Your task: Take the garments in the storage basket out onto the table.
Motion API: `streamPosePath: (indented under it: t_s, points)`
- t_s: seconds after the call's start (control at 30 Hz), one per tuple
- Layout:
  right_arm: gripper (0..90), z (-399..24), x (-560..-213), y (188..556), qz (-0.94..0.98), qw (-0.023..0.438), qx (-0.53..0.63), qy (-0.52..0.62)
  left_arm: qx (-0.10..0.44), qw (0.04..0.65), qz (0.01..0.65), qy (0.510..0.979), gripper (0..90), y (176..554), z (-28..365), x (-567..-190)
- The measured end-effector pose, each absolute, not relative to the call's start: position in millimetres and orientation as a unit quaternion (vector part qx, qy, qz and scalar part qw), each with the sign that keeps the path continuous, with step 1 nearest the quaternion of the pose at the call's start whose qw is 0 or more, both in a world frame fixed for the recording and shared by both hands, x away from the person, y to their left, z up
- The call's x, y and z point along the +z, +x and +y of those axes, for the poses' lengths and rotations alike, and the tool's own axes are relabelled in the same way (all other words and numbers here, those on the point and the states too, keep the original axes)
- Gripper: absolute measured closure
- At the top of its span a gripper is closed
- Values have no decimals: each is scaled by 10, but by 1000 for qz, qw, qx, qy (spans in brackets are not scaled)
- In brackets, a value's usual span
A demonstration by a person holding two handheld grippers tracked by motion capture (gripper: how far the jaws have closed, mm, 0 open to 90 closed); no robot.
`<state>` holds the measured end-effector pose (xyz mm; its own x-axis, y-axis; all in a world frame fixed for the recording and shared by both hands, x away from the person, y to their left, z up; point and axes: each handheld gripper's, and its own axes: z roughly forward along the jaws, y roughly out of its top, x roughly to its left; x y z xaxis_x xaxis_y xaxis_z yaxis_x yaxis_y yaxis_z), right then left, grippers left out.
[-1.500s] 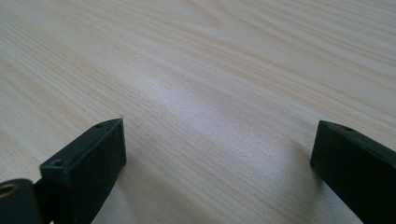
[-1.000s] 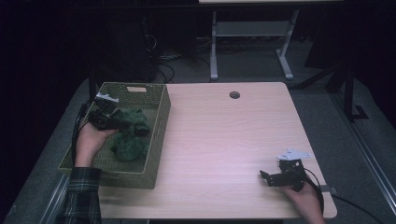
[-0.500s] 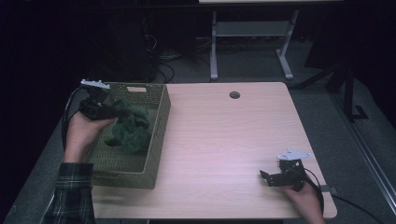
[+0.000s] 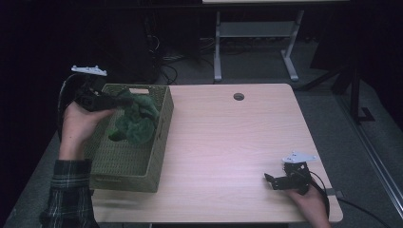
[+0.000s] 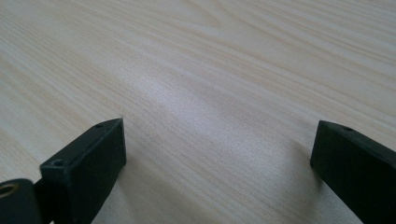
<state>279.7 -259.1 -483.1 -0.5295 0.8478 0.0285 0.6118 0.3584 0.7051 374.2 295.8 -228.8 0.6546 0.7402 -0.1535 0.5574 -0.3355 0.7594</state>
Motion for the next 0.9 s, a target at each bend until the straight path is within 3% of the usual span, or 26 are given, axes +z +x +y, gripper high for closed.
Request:
streamPosePath:
  t_s: [0.53, 0.9]
  points:
    - [31, -2593, -4832, 2803, 806, 174, 340, 452, 124, 440, 358, 814, 871, 3684, 2583, -1841]
    - [30, -2594, -4832, 2804, 807, 175, 340, 451, 110, 457, 330, 819, 871, 3683, 2088, -1854]
